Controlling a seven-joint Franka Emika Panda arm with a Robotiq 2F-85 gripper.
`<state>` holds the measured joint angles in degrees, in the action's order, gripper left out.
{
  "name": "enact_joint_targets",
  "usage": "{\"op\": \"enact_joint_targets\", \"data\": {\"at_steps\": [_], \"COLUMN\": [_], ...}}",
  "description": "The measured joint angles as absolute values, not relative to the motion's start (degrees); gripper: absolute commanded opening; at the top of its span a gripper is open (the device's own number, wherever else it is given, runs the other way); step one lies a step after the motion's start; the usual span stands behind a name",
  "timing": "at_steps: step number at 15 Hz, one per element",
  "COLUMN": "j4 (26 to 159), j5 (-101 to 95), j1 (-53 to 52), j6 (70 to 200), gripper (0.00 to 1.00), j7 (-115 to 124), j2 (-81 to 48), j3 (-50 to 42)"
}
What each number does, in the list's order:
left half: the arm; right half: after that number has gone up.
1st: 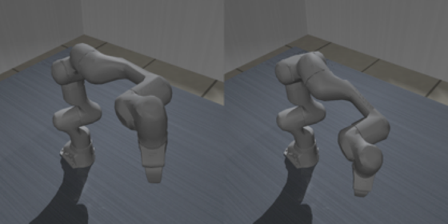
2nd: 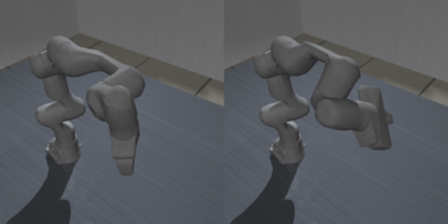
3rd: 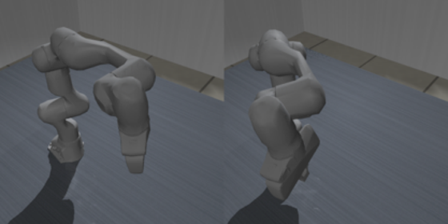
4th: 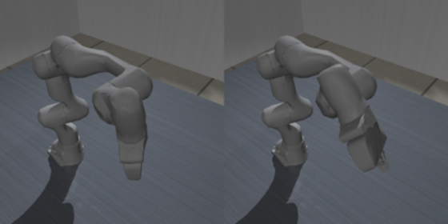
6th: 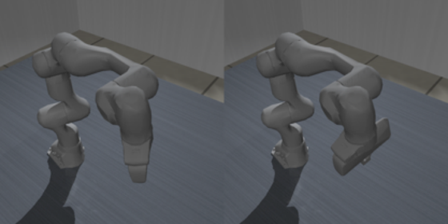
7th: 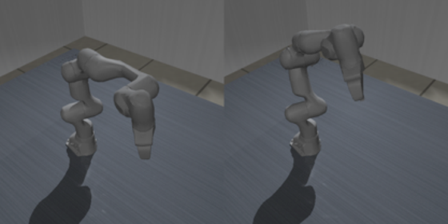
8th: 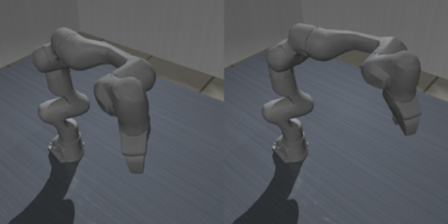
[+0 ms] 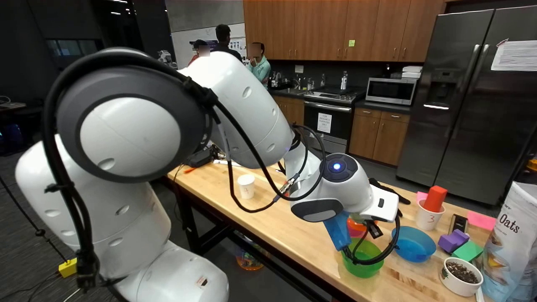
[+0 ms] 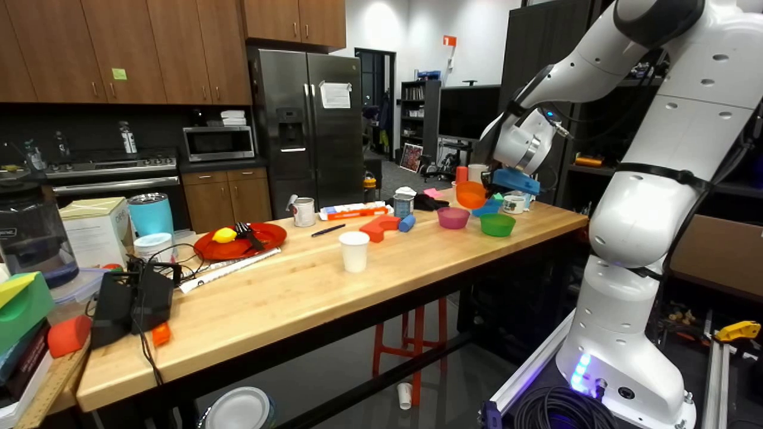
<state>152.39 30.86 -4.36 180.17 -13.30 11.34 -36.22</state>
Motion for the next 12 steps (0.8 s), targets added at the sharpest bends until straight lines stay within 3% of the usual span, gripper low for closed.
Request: {"op": "enact_joint_targets", "data": {"at_steps": [1, 6, 11, 12], "j4": [151.93, 149.64, 148.68, 148.69], "j5": [30.86, 30.86, 31.29, 31.83], "j1": [-4.73, -7.67, -11.23, -12.04], "j6": [179.76, 177.65, 176.46, 176.32], "gripper": [0.29, 0.59, 0.95, 0.98], "j7": [-13.91, -16.17, -16.97, -17.25], "j2": [11.26, 10.14, 9.11, 9.05], "j3": [-36.80, -38.70, -40.01, -40.28]}}
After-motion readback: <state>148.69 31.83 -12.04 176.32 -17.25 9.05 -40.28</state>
